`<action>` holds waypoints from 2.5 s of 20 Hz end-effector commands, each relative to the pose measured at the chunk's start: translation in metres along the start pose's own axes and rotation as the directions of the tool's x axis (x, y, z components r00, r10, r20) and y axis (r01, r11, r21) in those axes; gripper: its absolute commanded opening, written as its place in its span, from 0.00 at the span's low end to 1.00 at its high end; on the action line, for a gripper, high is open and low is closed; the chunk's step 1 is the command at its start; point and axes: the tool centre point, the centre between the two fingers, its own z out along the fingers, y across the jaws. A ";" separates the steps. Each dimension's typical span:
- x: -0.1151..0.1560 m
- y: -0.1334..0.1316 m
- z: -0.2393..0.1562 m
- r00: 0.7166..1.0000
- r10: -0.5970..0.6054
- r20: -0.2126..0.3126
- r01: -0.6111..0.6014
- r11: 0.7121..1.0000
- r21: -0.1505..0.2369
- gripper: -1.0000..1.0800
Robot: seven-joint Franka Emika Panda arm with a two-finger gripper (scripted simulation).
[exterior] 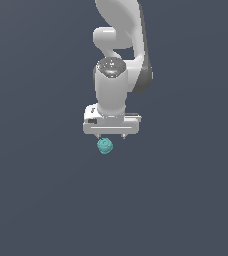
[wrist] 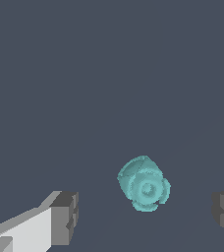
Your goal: Pick up the object and move it to a goal position.
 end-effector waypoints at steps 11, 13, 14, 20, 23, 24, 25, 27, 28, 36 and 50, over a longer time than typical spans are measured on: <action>0.012 0.013 -0.025 0.999 0.036 -0.038 -0.035 0.999 0.008 0.96; 0.012 0.013 -0.024 0.999 0.036 -0.037 -0.036 0.999 0.008 0.96; 0.012 0.013 -0.024 0.999 0.034 -0.036 -0.034 0.999 0.008 0.96; 0.009 0.014 -0.017 0.999 -0.002 -0.033 0.002 1.000 0.007 0.96; 0.007 0.015 -0.011 0.999 -0.037 -0.030 0.037 0.999 0.006 0.96; 0.006 0.016 -0.009 0.998 -0.051 -0.029 0.051 0.999 0.005 0.96; 0.005 0.016 -0.006 0.997 -0.066 -0.027 0.066 0.998 0.005 0.96; 0.002 0.018 0.000 0.995 -0.101 -0.025 0.101 0.995 0.004 0.96; 0.001 0.018 0.003 0.993 -0.120 -0.023 0.120 0.993 0.004 0.96; -0.014 0.025 0.035 0.952 -0.307 -0.008 0.307 0.952 0.008 0.96; -0.039 0.031 0.077 0.836 -0.549 0.003 0.549 0.835 0.026 0.96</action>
